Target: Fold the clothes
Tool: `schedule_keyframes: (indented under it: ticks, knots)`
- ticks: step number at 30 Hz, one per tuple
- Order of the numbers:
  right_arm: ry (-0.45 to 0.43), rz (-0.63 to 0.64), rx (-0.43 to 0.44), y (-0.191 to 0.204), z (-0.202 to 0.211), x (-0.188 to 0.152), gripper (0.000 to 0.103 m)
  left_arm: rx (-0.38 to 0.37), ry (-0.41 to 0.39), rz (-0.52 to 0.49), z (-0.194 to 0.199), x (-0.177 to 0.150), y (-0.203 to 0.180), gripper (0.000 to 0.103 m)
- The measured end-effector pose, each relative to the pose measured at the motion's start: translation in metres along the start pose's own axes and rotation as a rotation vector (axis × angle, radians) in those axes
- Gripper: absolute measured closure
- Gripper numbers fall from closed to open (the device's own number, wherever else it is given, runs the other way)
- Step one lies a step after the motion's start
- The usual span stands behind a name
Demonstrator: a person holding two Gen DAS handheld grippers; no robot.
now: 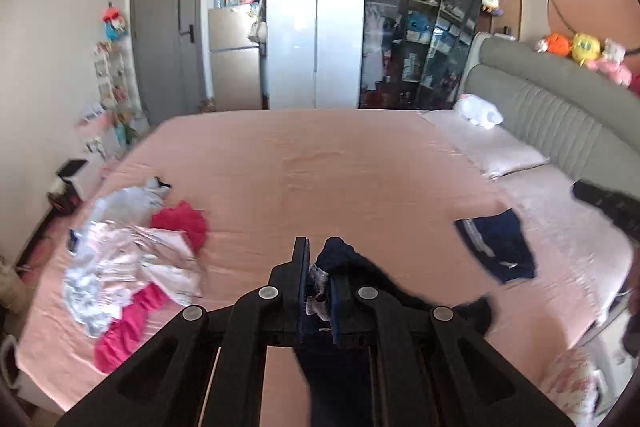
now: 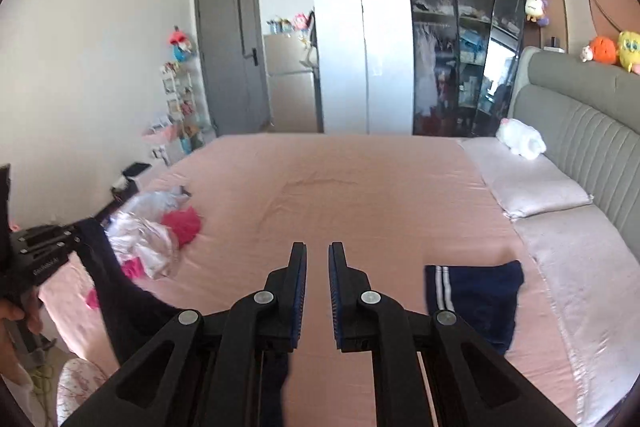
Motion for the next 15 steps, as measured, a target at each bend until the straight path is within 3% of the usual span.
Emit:
schedule_keyframes:
  ticks: [1, 3, 5, 11, 13, 15]
  knots:
    - [0.015, -0.025, 0.046, -0.001, -0.004, 0.003, 0.094, -0.047, -0.010, 0.008, 0.002, 0.004, -0.004, 0.096]
    - [0.083, -0.014, 0.110, 0.009, -0.014, -0.004, 0.094, -0.010, -0.018, -0.027, 0.001, 0.005, -0.015, 0.096]
    - [0.167, 0.016, 0.162, 0.026, -0.025, -0.018, 0.093, -0.032, -0.003, -0.021, -0.003, 0.000, -0.020, 0.096]
    - [0.410, -0.032, 0.348, 0.076, -0.078, -0.110, 0.093, -0.048, -0.012, -0.078, 0.008, -0.007, -0.035, 0.096]
    - [0.453, -0.065, 0.366, 0.085, -0.093, -0.129, 0.092, -0.041, -0.014, -0.095, 0.016, -0.006, -0.035, 0.096]
    - [0.464, -0.109, 0.329, 0.086, -0.106, -0.138, 0.087, -0.050, -0.011, -0.089, 0.022, -0.006, -0.035, 0.096]
Point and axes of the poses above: each gripper's, at about its wrist camera, not at the fingertips, and z roughly against the way its jaws point, y to its left, x to its top, the point moved 4 cm from there along -z, roughly the way its jaws point, and after that the axes turned 1 degree about -y, right-handed, at the moved point
